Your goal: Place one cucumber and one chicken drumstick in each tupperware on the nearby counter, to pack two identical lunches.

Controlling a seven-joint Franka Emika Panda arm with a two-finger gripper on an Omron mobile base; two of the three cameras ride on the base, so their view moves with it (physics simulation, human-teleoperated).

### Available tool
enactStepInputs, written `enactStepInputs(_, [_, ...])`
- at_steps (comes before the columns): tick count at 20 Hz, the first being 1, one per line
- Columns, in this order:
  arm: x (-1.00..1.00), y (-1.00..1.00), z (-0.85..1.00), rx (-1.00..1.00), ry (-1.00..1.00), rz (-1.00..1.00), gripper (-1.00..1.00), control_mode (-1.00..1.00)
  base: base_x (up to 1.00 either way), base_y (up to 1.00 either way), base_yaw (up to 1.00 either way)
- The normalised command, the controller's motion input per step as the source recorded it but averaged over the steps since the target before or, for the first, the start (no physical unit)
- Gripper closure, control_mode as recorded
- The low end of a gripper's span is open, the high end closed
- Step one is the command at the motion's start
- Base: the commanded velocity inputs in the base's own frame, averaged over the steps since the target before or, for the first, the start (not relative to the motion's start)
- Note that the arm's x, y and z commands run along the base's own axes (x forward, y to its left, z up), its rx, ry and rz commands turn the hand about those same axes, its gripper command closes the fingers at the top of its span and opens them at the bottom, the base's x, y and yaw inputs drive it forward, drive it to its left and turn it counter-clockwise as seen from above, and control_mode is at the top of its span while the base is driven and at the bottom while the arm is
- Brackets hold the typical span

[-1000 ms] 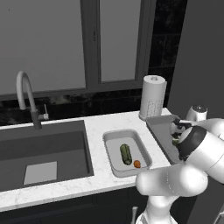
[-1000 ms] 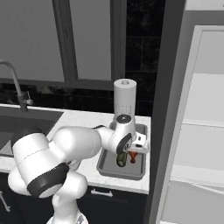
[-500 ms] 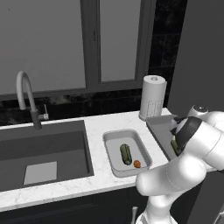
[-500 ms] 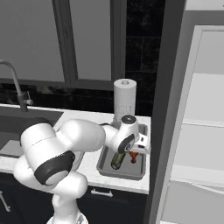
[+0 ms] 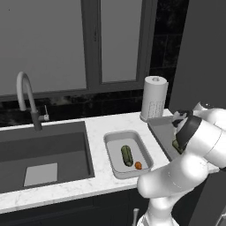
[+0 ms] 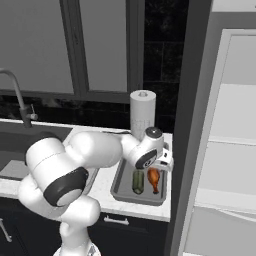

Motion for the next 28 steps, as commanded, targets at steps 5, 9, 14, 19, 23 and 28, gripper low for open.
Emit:
enactStepInputs(5, [0.02, 0.09, 0.41, 0.00, 0.00, 0.00, -1.00, -1.00, 0.00, 0.00, 0.00])
enactStepInputs(9, [-0.09, 0.23, 0.56, 0.00, 0.04, 0.00, -1.00, -1.00, 0.00, 0.00, 0.00])
enactStepInputs(14, [-0.29, 0.35, 0.82, 0.01, 0.15, 0.00, -1.00, -1.00, 0.00, 0.00, 0.00])
enactStepInputs(19, [-0.64, 0.20, 0.90, 0.01, 0.14, 0.00, -1.00, -1.00, 0.00, 0.00, 0.00])
enactStepInputs(23, [-0.75, 0.10, 0.89, 0.03, 0.13, 0.00, -1.00, -1.00, 0.00, 0.00, 0.00])
enactStepInputs(28, [-0.80, 0.17, 0.82, 0.05, 0.03, 0.00, -1.00, -1.00, 0.00, 0.00, 0.00])
